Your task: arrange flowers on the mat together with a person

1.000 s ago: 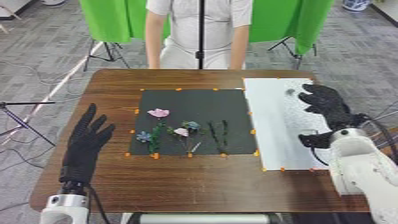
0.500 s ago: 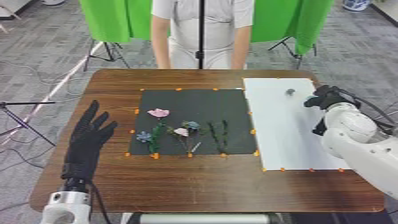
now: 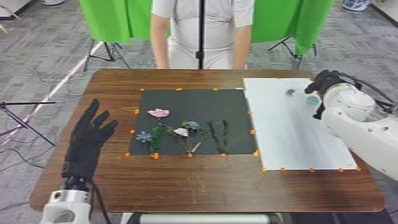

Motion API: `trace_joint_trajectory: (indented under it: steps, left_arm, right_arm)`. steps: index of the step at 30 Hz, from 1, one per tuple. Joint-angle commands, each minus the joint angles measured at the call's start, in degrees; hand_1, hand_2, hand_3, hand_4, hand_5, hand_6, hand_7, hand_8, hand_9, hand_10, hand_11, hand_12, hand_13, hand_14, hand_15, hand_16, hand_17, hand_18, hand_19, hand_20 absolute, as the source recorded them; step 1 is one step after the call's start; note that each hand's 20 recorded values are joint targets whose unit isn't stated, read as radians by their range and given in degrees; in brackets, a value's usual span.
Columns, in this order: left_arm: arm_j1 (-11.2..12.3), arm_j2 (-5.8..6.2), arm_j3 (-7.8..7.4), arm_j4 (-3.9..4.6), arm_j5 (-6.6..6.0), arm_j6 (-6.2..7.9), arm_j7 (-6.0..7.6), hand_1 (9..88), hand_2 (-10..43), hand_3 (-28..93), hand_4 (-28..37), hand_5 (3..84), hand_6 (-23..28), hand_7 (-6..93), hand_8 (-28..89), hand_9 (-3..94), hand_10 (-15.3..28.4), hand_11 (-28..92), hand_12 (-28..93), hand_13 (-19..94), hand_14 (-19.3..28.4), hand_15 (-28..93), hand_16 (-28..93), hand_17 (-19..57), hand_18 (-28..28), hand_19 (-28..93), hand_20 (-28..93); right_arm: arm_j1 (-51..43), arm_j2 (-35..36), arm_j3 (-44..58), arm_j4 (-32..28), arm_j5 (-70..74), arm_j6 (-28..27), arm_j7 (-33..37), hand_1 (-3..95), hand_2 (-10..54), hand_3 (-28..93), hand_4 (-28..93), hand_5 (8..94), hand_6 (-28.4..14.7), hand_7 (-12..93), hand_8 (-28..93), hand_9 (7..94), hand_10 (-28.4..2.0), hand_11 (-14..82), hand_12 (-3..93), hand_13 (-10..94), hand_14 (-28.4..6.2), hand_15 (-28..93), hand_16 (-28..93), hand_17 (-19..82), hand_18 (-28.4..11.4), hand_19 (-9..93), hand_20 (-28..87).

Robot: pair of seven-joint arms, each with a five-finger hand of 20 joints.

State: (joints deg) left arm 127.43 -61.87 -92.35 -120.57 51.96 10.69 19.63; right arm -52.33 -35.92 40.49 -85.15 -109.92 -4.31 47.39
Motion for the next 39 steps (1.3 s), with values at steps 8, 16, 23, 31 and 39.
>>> trace_joint_trajectory:
  steps: [8,16,23,31,39]
  left_arm:
    - [-1.2,-0.06,0.65,0.27,-0.63,-0.45,0.21,22.3,3.1,77,-28.2,23.2,-4.4,12.9,-10,26.1,10.4,6,14,23,17.9,20,1,-9.9,28.4,48,-3]
    - [-1.32,-0.12,0.9,0.34,-0.85,-0.29,0.63,22.6,3.1,77,-28.0,23.2,-4.3,13.1,-10,26.0,10.5,6,14,23,17.9,20,1,-9.9,28.4,48,-3]
    - [-1.11,-0.39,0.67,0.37,-0.96,-0.55,0.61,22.6,3.1,77,-27.8,23.2,-4.4,13.2,-10,26.1,10.5,6,14,23,18.0,20,1,-9.9,28.4,48,-3]
    - [-0.85,-0.4,0.72,0.22,-0.8,-0.18,0.62,22.7,3.1,77,-27.8,23.2,-4.3,13.1,-10,26.1,10.5,6,14,23,18.0,20,1,-9.9,28.4,48,-3]
    - [0.94,-0.13,-0.23,-0.67,-1.08,0.62,0.85,22.8,3.1,77,-27.6,23.2,-4.1,13.0,-10,26.0,10.4,6,14,23,17.9,20,1,-9.9,28.4,48,-3]
  right_arm:
    - [-0.42,-2.8,-2.22,3.07,-1.75,-4.25,-0.22,29.2,-1.3,70,-24,38.2,5.0,16,-12,40.6,-13.5,11.6,16.9,43,-14.3,45,14,11,-26.4,54,28]
    - [1.12,-3.96,-4.46,4.98,-3.96,-5.69,-1.23,31.4,-1.4,70,-25,39.8,5.7,17,-12,42.2,-13.2,11.4,16.7,45,-13.9,44,14,12,-26.4,54,28]
    - [1.47,-3.04,-9.29,6.12,-9.14,1.0,-1.42,48.3,-9.2,69,-28,59.1,7.0,22,-11,66.5,-9.2,18.8,16.3,66,-6.3,44,20,23,-21.3,62,30]
    - [1.41,-1.77,-11.28,5.63,-10.3,9.06,-1.2,63.2,-9.5,58,-28,77.3,5.6,28,-1,89.9,-3.3,9.4,34.6,83,-0.1,44,30,35,-13.1,70,30]
    - [4.6,-1.56,-10.73,0.72,-10.9,15.93,-3.87,63.0,-9.5,60,-28,77.9,5.3,27,0,90.5,-3.5,9.5,35.6,83,0.2,44,30,35,-12.6,70,30]
